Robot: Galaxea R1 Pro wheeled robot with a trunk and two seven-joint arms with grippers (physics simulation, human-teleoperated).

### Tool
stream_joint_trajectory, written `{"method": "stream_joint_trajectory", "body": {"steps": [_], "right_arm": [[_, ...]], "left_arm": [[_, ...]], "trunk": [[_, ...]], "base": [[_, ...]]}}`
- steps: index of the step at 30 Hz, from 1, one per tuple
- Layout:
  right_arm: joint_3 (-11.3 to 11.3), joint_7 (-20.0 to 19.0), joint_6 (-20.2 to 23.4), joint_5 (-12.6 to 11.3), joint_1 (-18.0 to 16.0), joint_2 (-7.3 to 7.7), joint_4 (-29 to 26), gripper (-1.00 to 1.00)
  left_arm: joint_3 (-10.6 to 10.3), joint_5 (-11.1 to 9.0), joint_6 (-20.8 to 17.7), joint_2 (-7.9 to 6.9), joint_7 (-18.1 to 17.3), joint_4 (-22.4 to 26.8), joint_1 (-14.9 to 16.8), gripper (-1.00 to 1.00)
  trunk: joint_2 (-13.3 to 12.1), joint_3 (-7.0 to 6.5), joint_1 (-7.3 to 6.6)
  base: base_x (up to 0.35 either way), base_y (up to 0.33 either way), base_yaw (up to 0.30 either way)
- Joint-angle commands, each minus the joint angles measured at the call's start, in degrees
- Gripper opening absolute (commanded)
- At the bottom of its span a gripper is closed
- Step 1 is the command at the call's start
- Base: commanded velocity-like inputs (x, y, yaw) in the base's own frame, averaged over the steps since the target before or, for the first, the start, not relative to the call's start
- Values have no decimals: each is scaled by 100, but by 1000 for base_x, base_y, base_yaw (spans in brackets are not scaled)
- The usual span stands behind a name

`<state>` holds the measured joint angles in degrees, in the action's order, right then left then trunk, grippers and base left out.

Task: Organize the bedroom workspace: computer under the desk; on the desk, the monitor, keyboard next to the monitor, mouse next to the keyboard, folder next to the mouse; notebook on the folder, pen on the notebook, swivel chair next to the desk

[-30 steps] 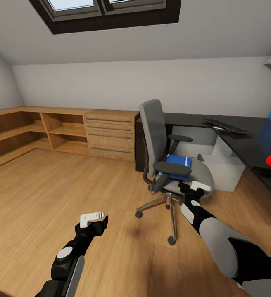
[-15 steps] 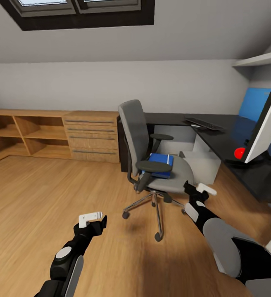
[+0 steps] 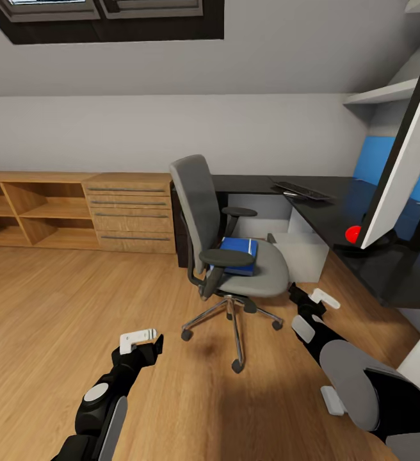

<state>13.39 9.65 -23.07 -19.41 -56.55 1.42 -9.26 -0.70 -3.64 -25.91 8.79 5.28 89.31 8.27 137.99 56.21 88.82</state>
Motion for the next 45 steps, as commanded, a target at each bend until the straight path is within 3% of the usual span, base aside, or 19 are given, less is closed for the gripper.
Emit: {"method": "stream_joint_trajectory", "body": {"steps": [1,10,32,34,37,40,42,43,45], "right_arm": [[-20,-53,-6,-42,-5,-2,27,100],[-20,-101,-4,-46,-4,-12,37,100],[-3,-84,-20,-59,-4,27,10,100],[1,-81,-8,-96,-5,35,6,100],[2,-78,4,-341,-5,64,4,100],[-1,-78,9,-492,-5,91,3,100],[-2,-79,22,-613,-5,108,3,100],[0,-81,81,-725,-5,138,3,100],[2,-83,125,-766,-5,150,3,100]], "left_arm": [[16,-40,-28,0,43,7,7,100],[26,-40,-22,0,43,7,5,100],[72,-35,-19,-5,55,7,5,100],[244,-38,-19,-6,58,7,5,100],[835,-106,-19,8,55,7,8,100],[1030,-249,-19,11,53,7,8,100],[1136,-447,-19,9,53,9,8,100],[1202,-653,-19,5,52,11,7,100],[1219,-708,-19,3,52,13,7,100]], "trunk": [[2,5,-1],[2,5,-1],[2,5,-1],[2,5,-1],[2,5,-1],[2,5,-1],[2,5,-1],[2,5,-1],[2,5,-1]], "base": [[0,0,-2],[50,0,0],[250,0,0],[83,0,0],[32,0,0],[13,0,0],[6,0,0],[2,0,0],[1,0,0]]}}
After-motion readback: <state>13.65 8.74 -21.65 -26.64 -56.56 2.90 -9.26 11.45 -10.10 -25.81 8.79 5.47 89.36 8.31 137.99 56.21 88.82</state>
